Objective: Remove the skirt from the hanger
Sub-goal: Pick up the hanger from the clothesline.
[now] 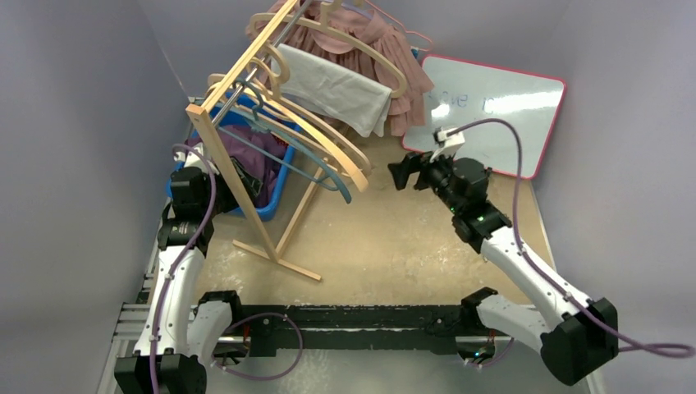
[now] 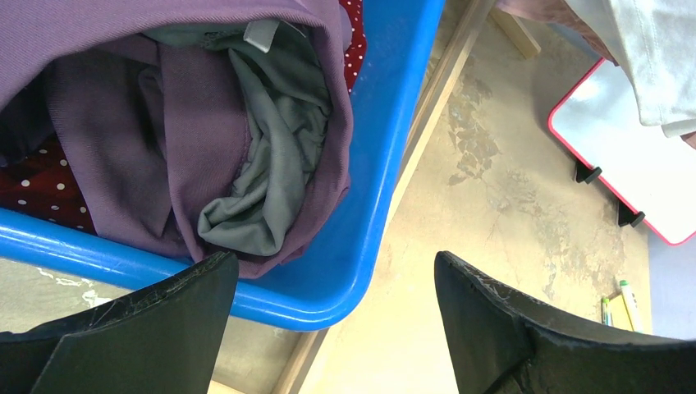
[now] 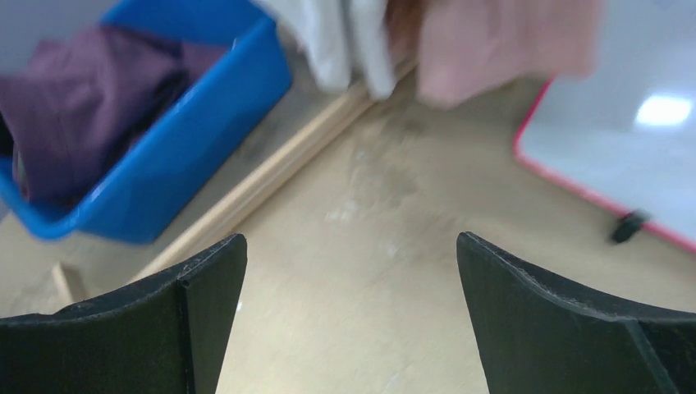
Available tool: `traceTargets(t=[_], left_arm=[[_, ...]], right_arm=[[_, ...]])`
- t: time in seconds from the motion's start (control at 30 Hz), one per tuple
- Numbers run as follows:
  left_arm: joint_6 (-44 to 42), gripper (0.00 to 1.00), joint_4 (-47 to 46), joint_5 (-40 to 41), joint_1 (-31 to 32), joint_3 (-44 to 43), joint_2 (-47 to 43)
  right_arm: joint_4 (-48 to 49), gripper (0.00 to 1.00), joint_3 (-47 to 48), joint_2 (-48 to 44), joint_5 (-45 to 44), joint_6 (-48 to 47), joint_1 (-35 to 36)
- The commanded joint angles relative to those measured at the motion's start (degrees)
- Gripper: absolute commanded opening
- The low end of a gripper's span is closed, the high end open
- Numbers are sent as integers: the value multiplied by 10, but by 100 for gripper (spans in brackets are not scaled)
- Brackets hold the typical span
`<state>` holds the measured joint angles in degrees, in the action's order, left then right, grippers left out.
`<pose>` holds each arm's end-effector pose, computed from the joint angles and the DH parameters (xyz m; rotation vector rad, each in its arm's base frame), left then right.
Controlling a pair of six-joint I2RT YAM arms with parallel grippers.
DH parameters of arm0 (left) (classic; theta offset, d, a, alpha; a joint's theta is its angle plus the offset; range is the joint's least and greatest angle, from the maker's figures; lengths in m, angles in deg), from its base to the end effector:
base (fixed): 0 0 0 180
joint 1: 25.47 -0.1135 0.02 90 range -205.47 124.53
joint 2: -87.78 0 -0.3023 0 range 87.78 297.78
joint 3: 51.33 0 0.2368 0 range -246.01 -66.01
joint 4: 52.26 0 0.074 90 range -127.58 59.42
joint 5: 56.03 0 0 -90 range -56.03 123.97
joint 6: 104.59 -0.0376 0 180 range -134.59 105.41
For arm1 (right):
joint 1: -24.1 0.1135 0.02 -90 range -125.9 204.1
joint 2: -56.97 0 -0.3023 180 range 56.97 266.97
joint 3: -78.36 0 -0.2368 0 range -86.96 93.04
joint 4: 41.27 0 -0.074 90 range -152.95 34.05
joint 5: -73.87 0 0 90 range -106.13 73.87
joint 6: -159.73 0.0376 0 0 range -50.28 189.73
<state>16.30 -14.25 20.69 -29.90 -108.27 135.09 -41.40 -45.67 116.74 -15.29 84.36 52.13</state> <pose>0.1460 0.0027 0.3227 -0.4954 2.0338 -0.5217 0.1899 0.1017 0.3513 -0.2064 1.6586 0.5790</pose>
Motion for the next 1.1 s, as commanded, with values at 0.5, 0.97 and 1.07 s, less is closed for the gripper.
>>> traceTargets(t=[0.5,0.97,1.07], left_arm=[[1,89,-26,1,-2,1,-1],[2,89,-28,1,-2,2,1],[2,89,-28,0,-2,2,4]], right_arm=[[-162,95,506,206,222,-102,-129],[-274,47,678,356,346,-150,-128],[-281,35,670,361,364,-148,-128]])
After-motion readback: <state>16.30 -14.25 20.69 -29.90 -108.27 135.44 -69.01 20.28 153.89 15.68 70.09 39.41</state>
